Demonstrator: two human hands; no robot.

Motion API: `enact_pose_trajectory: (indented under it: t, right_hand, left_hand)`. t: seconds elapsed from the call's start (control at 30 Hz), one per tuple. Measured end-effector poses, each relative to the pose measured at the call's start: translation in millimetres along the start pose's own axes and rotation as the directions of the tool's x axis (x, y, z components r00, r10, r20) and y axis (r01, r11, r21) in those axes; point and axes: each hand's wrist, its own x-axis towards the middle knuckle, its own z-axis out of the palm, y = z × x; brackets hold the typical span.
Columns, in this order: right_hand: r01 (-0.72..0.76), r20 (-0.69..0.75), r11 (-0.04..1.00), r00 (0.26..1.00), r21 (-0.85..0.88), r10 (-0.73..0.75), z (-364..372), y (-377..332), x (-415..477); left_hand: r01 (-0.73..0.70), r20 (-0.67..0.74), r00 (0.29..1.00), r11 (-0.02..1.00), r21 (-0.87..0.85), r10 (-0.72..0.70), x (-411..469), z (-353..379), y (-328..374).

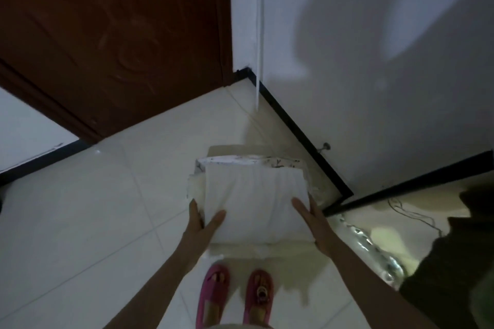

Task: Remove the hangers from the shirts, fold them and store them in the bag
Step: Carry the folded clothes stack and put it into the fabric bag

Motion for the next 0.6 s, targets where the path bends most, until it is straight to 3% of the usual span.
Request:
enact_pose_trajectory:
  t: [0.13,0.33,0.4,0.6]
  right_hand:
    - [0.035,-0.057,0.999,0.998,-0.029,-0.037,-21.9,65.8,85.0]
    - [0.05,-0.14,0.997,0.989,-0.059,-0.058,-47.3,222.2,213.0]
    - [0.029,-0.13,0.998,0.991,-0.049,-0.035,-53.5,269.1,249.4]
    - [0.008,-0.162,0.983,0.986,-0.181,-0.038,-87.0,382.5,345.9]
  left_hand:
    - [-0.027,0.022,0.999,0.997,0.075,0.025,105.6,25.4,-69.8]
    - [0.009,0.115,0.993,0.997,0.076,-0.018,255.8,41.5,-228.4]
    - [0.055,0.153,0.986,0.996,0.067,-0.065,294.6,43.3,-280.9]
    - [-0.017,0.289,0.957,0.995,0.095,-0.012,382.5,55.1,-384.6]
